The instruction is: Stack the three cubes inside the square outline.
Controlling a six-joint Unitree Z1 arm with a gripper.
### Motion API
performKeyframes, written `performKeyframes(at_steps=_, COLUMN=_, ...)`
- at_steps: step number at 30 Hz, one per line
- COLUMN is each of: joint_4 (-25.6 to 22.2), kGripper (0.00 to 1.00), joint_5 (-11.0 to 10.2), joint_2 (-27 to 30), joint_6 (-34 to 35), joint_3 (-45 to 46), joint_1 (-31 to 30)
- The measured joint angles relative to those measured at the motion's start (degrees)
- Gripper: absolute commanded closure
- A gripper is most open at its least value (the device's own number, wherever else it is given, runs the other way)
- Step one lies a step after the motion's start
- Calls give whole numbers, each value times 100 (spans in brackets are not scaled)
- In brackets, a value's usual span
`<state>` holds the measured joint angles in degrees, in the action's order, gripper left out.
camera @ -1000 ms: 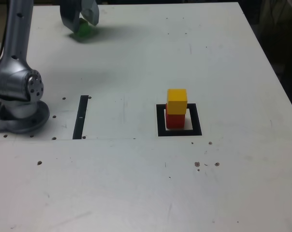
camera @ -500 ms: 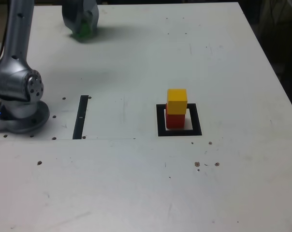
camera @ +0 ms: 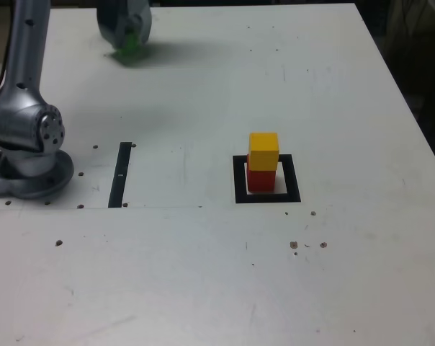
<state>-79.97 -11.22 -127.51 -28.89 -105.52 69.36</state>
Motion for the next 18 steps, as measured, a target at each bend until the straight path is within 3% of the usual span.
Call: performKeyframes(at_steps=18, joint_4=-140, kGripper=70, joint_5=337, joint_2=1199, joint_6=116, joint_3=787, joint_1=-1298)
